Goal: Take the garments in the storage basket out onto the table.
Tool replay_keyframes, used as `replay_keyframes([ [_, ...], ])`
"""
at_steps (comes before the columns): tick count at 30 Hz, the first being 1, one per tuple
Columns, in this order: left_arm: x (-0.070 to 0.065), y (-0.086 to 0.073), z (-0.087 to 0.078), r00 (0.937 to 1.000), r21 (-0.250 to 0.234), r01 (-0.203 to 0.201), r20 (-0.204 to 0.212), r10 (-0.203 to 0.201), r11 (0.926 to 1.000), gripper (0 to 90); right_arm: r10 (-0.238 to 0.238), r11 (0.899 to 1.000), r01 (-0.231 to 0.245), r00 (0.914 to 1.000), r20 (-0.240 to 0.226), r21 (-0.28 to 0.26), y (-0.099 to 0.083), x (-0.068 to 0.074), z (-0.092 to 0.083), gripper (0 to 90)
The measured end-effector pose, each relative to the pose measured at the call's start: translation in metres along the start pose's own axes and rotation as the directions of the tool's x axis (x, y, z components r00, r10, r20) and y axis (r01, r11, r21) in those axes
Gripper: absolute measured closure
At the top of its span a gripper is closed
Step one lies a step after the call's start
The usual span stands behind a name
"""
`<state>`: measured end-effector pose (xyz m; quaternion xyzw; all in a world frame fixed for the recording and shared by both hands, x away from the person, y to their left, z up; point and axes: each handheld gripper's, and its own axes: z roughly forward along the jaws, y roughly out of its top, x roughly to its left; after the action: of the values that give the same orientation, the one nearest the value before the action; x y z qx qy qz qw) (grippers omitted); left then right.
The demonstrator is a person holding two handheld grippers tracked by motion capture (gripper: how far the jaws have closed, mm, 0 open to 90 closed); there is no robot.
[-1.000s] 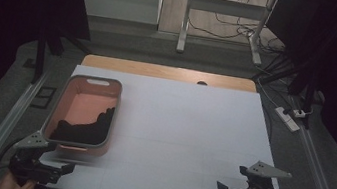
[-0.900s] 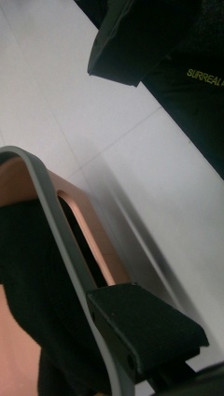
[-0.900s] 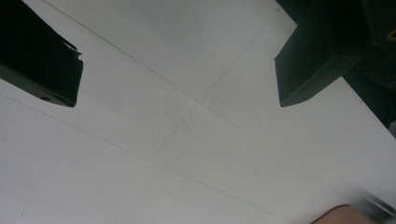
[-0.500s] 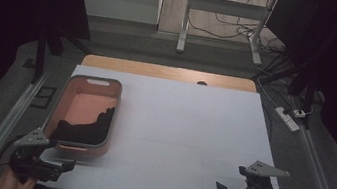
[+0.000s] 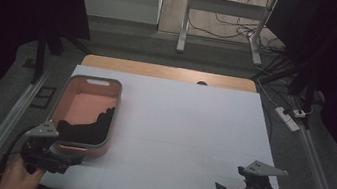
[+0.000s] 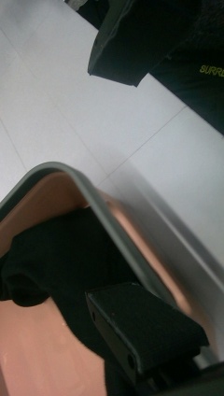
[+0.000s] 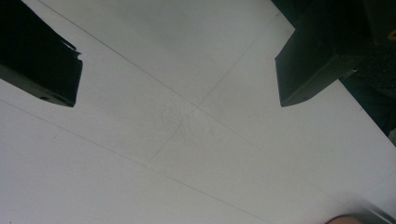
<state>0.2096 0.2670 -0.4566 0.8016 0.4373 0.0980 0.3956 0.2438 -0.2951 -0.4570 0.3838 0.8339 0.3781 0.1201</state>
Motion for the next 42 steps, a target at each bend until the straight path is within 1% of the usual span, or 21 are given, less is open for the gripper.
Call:
replay_keyframes([
  [1,0.000,0.000,0.000,1.0000,0.000,0.000,0.000,0.000,1.0000,0.0,0.000,1.000,0.000,1.0000,0.000,0.000,0.000,0.000,0.000,0.4],
  [3,0.004,0.004,0.003,0.9998,0.007,-0.003,-0.021,0.004,1.0000,0.0,0.000,1.000,0.000,1.0000,-0.001,0.002,0.000,0.000,0.000,0.3],
  [4,0.004,0.004,0.003,0.9998,0.007,-0.003,-0.021,0.004,1.0000,0.0,0.000,1.000,0.000,1.0000,-0.001,0.002,0.000,0.000,0.000,0.3],
  [5,0.006,0.006,0.005,0.9994,0.005,-0.011,-0.034,0.012,0.9999,0.0,-0.002,1.000,0.002,1.0000,-0.001,0.004,0.000,0.000,0.001,0.3],
  [8,0.008,0.011,0.009,0.9985,0.024,-0.014,-0.052,0.015,0.9996,0.0,-0.004,1.000,0.004,1.0000,-0.004,0.007,0.000,0.000,0.001,0.3],
  [10,0.008,0.012,0.011,0.9983,0.028,-0.014,-0.056,0.015,0.9995,0.0,-0.005,1.000,0.005,1.0000,-0.009,0.006,0.000,0.000,0.001,0.3],
  [16,0.016,0.021,0.021,0.9980,0.052,-0.004,-0.063,0.007,0.9986,0.0,-0.011,1.000,0.011,0.9999,-0.011,0.008,0.000,0.001,0.001,0.4],
  [17,0.019,0.024,0.024,0.9979,0.064,-0.003,-0.064,0.007,0.9980,0.0,-0.018,1.000,0.018,0.9998,-0.007,0.015,0.000,0.001,0.001,0.4],
  [21,0.024,0.032,0.033,0.9958,0.108,-0.015,-0.088,0.025,0.9941,0.0,-0.014,1.000,0.014,0.9999,-0.001,0.011,0.000,0.002,0.002,0.3],
  [22,0.025,0.035,0.035,0.9949,0.124,-0.017,-0.096,0.029,0.9922,0.0,-0.011,1.000,0.011,0.9999,-0.003,0.011,0.000,0.001,0.002,0.3],
  [25,0.029,0.043,0.040,0.9944,0.158,-0.029,-0.096,0.044,0.9870,0.0,-0.006,1.000,0.006,1.0000,0.000,0.007,0.000,0.001,0.001,0.3],
  [28,0.034,0.050,0.046,0.9951,0.193,-0.034,-0.084,0.051,0.9805,0.0,-0.008,1.000,0.008,1.0000,-0.002,0.008,0.000,0.001,0.002,0.3],
  [30,0.038,0.054,0.050,0.9960,0.211,-0.043,-0.068,0.058,0.9765,0.0,-0.010,1.000,0.010,0.9999,0.001,0.011,0.001,0.001,0.002,0.3],
  [32,0.041,0.058,0.055,0.9957,0.234,-0.054,-0.061,0.070,0.9708,0.0,-0.009,1.000,0.009,1.0000,0.001,0.012,0.001,0.001,0.002,0.3],
  [33,0.041,0.058,0.055,0.9957,0.234,-0.054,-0.061,0.070,0.9708,0.0,-0.010,1.000,0.010,1.0000,0.001,0.012,0.001,0.001,0.002,0.3],
  [34,0.044,0.061,0.061,0.9950,0.268,-0.067,-0.054,0.084,0.9611,0.0,-0.009,1.000,0.009,1.0000,0.001,0.012,0.001,0.001,0.002,0.3],
  [36,0.045,0.065,0.067,0.9940,0.302,-0.085,-0.040,0.102,0.9495,0.0,-0.009,1.000,0.009,1.0000,0.001,0.013,0.001,0.001,0.002,0.3],
  [38,0.045,0.068,0.073,0.9912,0.325,-0.112,-0.031,0.129,0.9390,0.0,-0.008,1.000,0.008,1.0000,0.001,0.014,0.001,0.001,0.002,0.3],
  [40,0.046,0.071,0.078,0.9837,0.341,-0.135,-0.067,0.167,0.9305,0.0,-0.009,1.000,0.009,1.0000,0.002,0.015,0.001,0.001,0.002,0.3],
  [41,0.046,0.071,0.078,0.9837,0.341,-0.135,-0.067,0.167,0.9305,0.0,-0.009,1.000,0.009,1.0000,0.001,0.015,0.001,0.001,0.002,0.3],
  [42,0.048,0.072,0.081,0.9823,0.350,-0.143,-0.064,0.176,0.9257,0.0,-0.009,1.000,0.009,1.0000,0.001,0.015,0.001,0.001,0.002,0.3],
])
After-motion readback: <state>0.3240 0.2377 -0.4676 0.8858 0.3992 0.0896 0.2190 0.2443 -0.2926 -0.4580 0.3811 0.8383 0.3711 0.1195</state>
